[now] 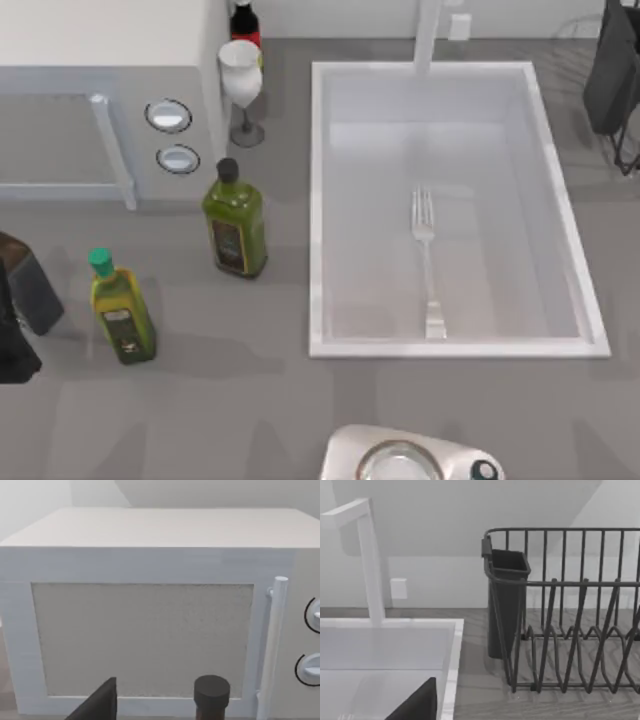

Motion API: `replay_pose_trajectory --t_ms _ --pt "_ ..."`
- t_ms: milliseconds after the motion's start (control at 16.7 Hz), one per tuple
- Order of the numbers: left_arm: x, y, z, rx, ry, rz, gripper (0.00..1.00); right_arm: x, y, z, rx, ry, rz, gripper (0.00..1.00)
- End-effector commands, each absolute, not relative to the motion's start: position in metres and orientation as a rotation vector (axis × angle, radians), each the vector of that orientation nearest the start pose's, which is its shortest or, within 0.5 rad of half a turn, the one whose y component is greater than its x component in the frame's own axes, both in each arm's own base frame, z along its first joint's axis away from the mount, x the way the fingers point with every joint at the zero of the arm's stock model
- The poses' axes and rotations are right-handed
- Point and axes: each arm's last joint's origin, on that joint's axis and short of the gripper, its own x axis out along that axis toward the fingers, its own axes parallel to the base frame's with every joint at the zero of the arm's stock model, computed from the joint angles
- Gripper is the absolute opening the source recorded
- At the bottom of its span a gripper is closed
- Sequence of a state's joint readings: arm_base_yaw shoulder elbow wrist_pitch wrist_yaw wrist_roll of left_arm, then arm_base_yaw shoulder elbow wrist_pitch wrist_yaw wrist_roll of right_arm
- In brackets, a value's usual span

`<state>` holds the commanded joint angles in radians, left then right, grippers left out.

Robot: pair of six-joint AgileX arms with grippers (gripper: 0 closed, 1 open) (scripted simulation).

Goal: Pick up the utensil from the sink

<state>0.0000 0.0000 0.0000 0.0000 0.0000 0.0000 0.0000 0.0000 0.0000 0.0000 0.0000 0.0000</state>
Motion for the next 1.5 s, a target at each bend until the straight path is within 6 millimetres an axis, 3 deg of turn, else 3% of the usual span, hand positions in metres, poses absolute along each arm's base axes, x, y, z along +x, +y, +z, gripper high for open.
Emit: replay_pose_trajectory --t_ms 660,840,1200,1500 --pt "0.106 -0.001 0.160 0.000 0.000 0.000 1.00 0.106 -0.001 0.160 0.000 0.000 0.000 1.00" --pt "0.106 -0.001 0.160 0.000 0.000 0.000 1.00 0.106 0.000 0.169 0.011 0.038 0.007 1.00" --pt "0.106 -0.001 0.160 0.000 0.000 0.000 1.00 0.125 0.008 0.227 0.085 0.279 0.054 1.00" --pt "0.106 -0.001 0.160 0.000 0.000 0.000 1.00 0.183 0.028 0.289 0.152 0.587 0.090 1.00"
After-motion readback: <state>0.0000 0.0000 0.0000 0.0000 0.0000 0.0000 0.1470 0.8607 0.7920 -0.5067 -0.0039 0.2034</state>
